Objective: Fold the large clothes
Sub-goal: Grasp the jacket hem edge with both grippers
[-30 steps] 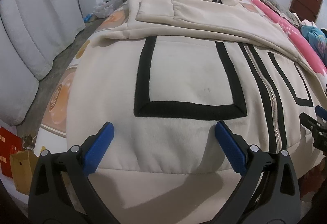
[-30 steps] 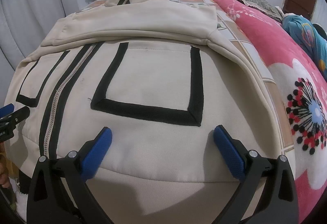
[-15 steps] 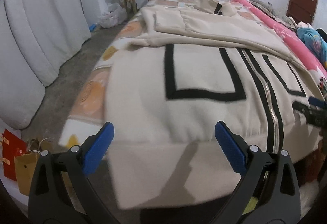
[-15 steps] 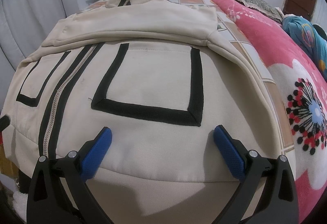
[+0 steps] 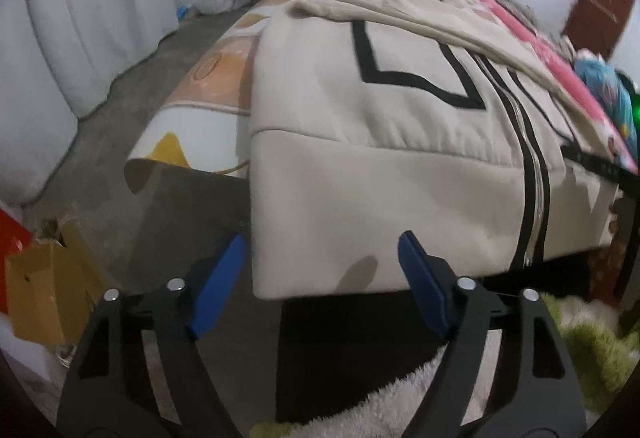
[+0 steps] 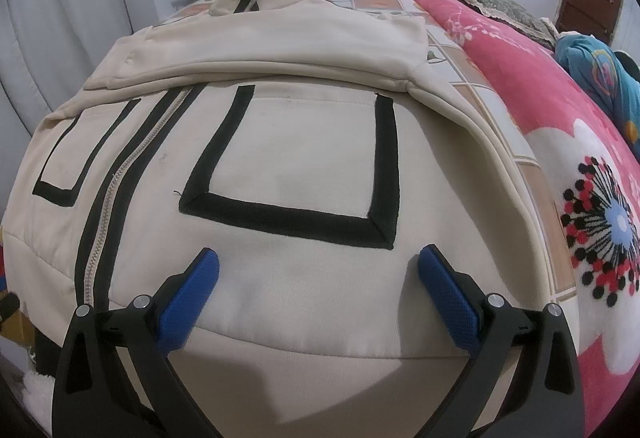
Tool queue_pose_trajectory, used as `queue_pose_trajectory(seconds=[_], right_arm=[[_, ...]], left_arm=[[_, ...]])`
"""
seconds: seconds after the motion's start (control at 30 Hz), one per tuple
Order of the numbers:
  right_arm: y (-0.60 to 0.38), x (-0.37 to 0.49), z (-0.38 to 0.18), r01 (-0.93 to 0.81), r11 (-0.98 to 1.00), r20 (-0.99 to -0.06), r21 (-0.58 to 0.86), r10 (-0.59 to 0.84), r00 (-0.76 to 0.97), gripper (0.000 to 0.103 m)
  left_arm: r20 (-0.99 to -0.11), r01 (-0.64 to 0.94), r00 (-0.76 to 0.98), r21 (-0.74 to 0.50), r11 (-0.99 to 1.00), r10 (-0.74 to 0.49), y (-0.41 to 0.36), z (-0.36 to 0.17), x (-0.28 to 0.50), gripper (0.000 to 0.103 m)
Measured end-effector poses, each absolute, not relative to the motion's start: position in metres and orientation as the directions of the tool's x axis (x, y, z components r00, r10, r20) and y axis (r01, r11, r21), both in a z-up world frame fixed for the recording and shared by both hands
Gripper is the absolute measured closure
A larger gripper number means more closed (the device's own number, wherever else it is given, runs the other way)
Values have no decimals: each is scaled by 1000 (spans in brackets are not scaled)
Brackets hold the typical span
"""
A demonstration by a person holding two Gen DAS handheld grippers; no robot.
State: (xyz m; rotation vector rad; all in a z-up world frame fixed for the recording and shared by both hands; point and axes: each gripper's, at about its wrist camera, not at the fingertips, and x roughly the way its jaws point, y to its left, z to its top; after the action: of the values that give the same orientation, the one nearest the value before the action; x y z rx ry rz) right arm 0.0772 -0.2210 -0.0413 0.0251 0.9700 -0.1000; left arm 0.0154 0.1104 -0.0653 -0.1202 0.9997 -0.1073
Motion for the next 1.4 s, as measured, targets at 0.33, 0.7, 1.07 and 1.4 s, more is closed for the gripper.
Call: queue_pose_trajectory(seconds=[0.33, 0.7, 1.07, 1.4], right_arm=[[-220, 77, -42, 98, 995, -824, -25, -76, 561, 6], [-229, 68, -33, 43, 999, -823, -10, -33, 567, 7], [-288, -11, 2, 74, 993, -848, 88, 36, 529, 7], [-322, -28, -33, 208, 933, -874, 295, 176, 453, 26]], left_arm=[[-815, -51, 494, -373, 926, -301, 144, -95, 38, 43], [-852, 43, 523, 56, 997, 26, 90, -66, 21, 77], [-868, 9, 488, 113, 994, 94, 86, -63, 20, 78], [-873, 7, 477, 119, 993, 101, 85, -66, 25, 78]])
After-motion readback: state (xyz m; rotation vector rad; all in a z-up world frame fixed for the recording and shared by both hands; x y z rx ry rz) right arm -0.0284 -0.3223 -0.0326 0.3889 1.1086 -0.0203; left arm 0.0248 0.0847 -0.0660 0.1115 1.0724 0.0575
